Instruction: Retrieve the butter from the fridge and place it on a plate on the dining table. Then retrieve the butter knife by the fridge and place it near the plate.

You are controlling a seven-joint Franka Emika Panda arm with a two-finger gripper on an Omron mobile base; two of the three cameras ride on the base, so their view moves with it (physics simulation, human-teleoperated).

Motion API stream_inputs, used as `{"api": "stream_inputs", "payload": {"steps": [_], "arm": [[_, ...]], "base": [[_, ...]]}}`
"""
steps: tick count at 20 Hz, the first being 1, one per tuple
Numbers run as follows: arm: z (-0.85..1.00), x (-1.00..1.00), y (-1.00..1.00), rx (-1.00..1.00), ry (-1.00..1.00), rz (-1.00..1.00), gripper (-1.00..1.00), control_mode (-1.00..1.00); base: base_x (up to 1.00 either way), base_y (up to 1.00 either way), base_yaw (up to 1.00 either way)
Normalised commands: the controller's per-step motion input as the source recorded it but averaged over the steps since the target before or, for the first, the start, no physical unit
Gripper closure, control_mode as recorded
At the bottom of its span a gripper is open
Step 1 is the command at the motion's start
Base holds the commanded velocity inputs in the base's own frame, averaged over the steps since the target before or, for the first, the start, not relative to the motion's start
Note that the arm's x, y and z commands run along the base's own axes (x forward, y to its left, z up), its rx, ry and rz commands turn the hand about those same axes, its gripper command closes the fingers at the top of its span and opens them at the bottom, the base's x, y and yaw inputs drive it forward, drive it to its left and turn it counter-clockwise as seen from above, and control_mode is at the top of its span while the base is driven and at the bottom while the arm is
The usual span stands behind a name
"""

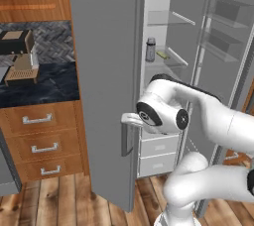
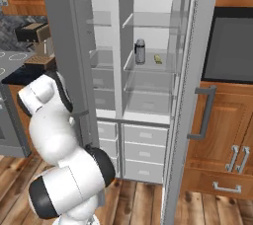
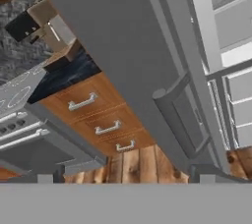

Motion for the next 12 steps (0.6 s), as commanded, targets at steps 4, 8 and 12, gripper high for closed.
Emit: {"api": "stream_inputs", "payload": {"steps": [4, 8, 12], "arm": [[1.0, -0.03, 0.0, -0.05, -0.09, 0.04, -1.0, -1.0], [1.0, 0.0, 0.0, 0.0, -0.49, -0.07, -1.0, -1.0], [1.0, -0.61, -0.1, 0.0, -0.61, -0.12, -1.0, -1.0]], "base": [[0.0, 0.0, 0.0], [0.0, 0.0, 0.0], [0.0, 0.0, 0.0]]}}
